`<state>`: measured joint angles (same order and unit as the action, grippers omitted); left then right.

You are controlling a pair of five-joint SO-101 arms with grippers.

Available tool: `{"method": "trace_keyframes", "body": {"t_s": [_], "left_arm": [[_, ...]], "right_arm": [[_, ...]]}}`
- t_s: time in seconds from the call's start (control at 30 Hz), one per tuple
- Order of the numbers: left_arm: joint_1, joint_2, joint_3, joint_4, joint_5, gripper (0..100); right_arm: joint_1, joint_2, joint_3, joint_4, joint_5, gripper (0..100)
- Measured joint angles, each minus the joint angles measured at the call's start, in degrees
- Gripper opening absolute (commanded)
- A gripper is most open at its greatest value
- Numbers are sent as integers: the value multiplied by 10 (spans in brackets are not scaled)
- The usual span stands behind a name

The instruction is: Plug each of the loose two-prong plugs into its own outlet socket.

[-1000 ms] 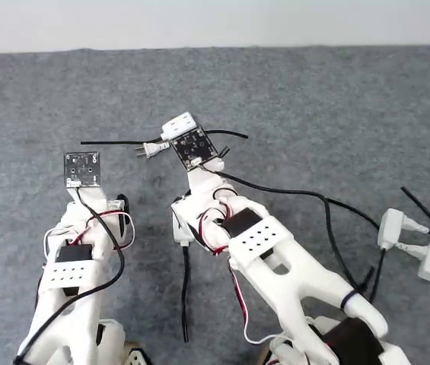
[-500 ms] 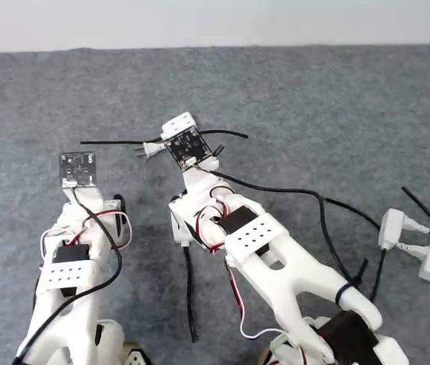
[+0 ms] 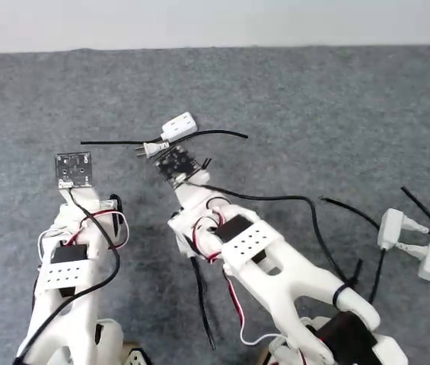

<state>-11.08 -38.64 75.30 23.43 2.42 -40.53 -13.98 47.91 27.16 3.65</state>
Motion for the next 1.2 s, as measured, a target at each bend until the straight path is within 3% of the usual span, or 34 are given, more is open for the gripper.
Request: {"method": "trace_keyframes", "body": {"t_s": [0.27,0.47,0.53,0.83,1.07,1.2], "left_arm": [[-2,0,0,0,0,130],[-2,0,0,0,0,130],[-2,0,0,0,0,130],[-2,0,0,0,0,130],[-2,0,0,0,0,131],[-2,0,0,0,0,131]], "right_arm": [[-4,-3,-11,59,4,24],[-19,1,4,119,-4,260],[-24,-3,-1,126,-18,293],[-84,3,1,127,-44,277],[-87,31,0,107,-65,273],[-59,124,-80,143,-65,272]]}}
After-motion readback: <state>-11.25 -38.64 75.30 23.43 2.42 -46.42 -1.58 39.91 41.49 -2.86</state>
